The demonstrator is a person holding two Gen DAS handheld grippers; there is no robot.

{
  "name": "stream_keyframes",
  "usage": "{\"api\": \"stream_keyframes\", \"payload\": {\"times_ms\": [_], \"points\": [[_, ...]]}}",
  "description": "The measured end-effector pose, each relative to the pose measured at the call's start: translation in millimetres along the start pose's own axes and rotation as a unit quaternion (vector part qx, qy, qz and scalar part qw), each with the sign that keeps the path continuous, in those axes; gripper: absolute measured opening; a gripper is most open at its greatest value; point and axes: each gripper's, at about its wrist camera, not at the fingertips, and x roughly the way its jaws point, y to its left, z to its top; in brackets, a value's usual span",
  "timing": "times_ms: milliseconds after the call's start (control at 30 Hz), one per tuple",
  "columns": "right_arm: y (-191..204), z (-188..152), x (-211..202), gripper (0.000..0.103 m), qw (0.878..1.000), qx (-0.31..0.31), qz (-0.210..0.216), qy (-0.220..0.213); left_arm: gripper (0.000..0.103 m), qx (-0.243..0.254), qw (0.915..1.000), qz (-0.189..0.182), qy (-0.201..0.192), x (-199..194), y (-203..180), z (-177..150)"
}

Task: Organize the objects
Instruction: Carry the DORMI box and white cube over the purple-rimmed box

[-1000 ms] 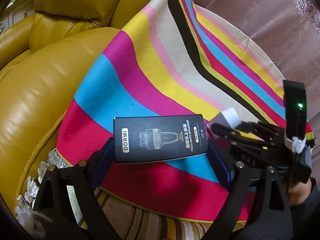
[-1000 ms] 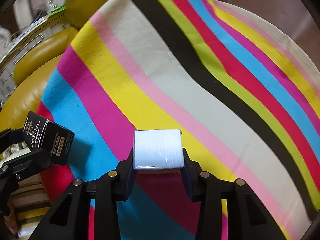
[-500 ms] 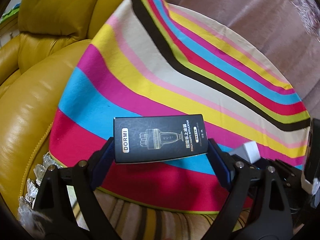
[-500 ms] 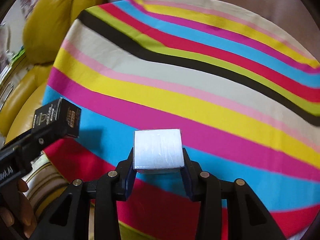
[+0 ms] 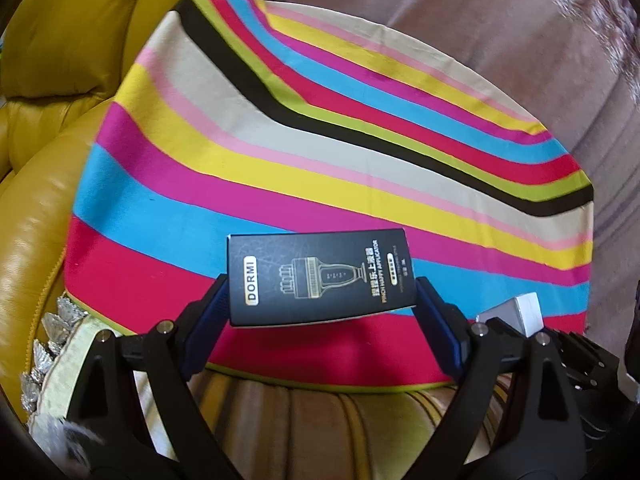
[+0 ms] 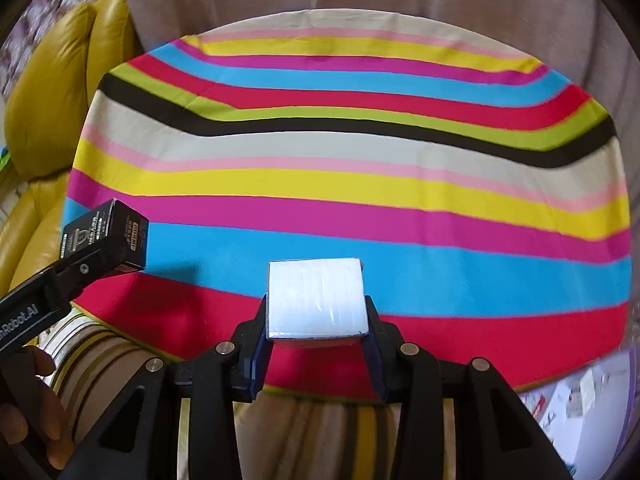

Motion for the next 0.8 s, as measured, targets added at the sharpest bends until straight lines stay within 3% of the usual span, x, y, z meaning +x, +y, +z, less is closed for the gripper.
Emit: {"api": "stream_keyframes", "payload": {"times_ms": [467,800], "points": [[-77,-49,-51,0.041,0.995,0.086,-0.049,-0.016,0.090,0.099,0.9934,-0.051,0.024,-7,-92,-27],[-142,-94,-92,0.041,0.983,0.158,-0.089,-0.023,0.090,0.184,0.9748,-0.113,0.057,-14,-173,-61]]}}
